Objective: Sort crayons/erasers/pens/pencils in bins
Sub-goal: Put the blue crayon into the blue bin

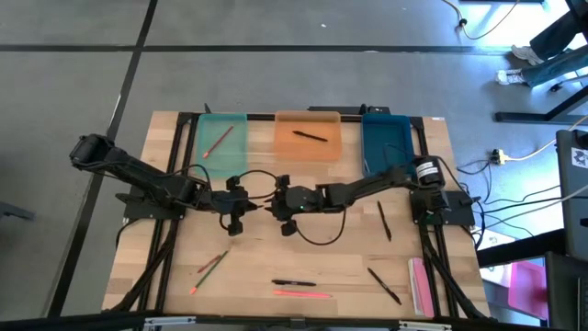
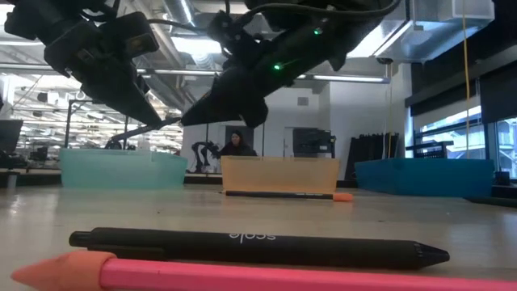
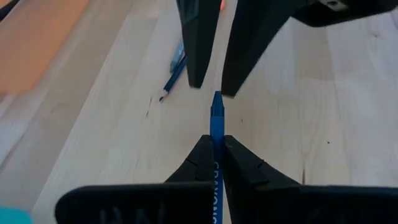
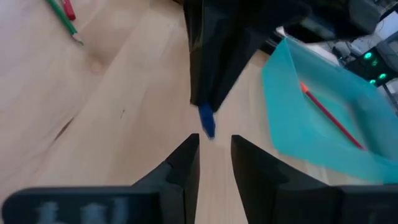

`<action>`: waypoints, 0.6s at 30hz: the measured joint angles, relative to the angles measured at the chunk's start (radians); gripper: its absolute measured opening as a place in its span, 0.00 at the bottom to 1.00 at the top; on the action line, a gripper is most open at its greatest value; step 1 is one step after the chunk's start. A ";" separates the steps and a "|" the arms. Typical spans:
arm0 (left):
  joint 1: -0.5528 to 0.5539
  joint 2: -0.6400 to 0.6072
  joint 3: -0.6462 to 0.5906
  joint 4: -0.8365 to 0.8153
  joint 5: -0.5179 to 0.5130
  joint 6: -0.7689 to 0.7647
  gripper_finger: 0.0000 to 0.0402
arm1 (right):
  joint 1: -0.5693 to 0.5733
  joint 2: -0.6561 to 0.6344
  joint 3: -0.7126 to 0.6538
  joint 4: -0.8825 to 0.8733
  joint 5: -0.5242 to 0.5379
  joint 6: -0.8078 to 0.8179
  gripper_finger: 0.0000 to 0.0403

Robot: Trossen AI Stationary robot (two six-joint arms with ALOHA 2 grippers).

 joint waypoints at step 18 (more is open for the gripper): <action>0.000 0.000 0.000 -0.002 -0.003 0.000 0.02 | -0.029 0.003 0.007 0.023 -0.096 0.001 0.24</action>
